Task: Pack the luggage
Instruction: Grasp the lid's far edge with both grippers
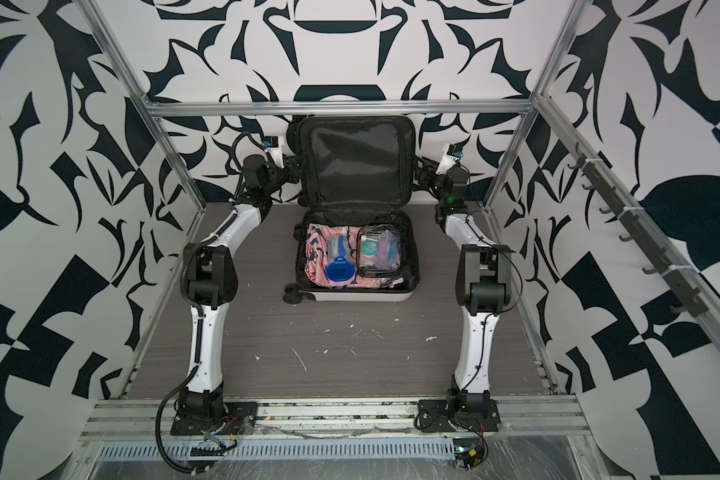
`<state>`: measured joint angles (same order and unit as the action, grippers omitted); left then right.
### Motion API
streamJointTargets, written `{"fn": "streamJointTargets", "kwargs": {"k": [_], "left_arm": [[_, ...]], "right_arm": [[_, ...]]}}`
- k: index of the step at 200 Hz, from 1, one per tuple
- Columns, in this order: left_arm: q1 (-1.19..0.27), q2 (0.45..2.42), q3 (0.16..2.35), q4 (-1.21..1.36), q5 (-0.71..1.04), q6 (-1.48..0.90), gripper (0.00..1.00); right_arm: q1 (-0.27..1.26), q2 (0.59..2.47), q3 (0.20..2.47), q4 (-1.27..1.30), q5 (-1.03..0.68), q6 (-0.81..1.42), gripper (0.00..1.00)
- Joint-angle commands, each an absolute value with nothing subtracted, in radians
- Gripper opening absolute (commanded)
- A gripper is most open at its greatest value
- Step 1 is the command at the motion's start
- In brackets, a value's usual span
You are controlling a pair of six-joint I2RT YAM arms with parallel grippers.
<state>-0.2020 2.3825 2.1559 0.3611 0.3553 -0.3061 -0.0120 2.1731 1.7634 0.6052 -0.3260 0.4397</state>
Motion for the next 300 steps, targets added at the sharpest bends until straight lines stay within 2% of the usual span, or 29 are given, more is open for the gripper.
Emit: {"fn": "streamJointTargets", "kwargs": {"k": [1, 55, 105, 130, 150, 183, 207, 300], "left_arm": [[-0.207, 2.407, 2.191, 0.406, 0.382, -0.309, 0.31], [-0.207, 2.427, 2.222, 0.399, 0.397, -0.323, 0.24], [-0.208, 2.454, 2.275, 0.380, 0.405, -0.324, 0.21], [-0.207, 2.474, 2.318, 0.358, 0.415, -0.325, 0.09], [-0.210, 2.480, 2.338, 0.348, 0.431, -0.325, 0.00], [-0.219, 2.446, 2.294, 0.371, 0.439, -0.314, 0.00], [-0.228, 2.409, 2.241, 0.393, 0.439, -0.307, 0.00], [-0.247, 2.168, 1.883, 0.518, 0.419, -0.331, 0.00]], "right_arm": [[0.005, 2.147, 1.846, 0.643, -0.376, 0.421, 0.63], [0.014, 2.261, 2.061, 0.509, -0.364, 0.405, 0.60], [0.020, 2.349, 2.226, 0.422, -0.374, 0.407, 0.49], [0.023, 2.367, 2.255, 0.418, -0.387, 0.420, 0.41], [0.024, 2.361, 2.255, 0.423, -0.407, 0.437, 0.29], [0.027, 2.322, 2.204, 0.435, -0.420, 0.443, 0.08], [0.029, 2.265, 2.116, 0.479, -0.408, 0.451, 0.00], [0.046, 2.022, 1.742, 0.600, -0.376, 0.464, 0.00]]}}
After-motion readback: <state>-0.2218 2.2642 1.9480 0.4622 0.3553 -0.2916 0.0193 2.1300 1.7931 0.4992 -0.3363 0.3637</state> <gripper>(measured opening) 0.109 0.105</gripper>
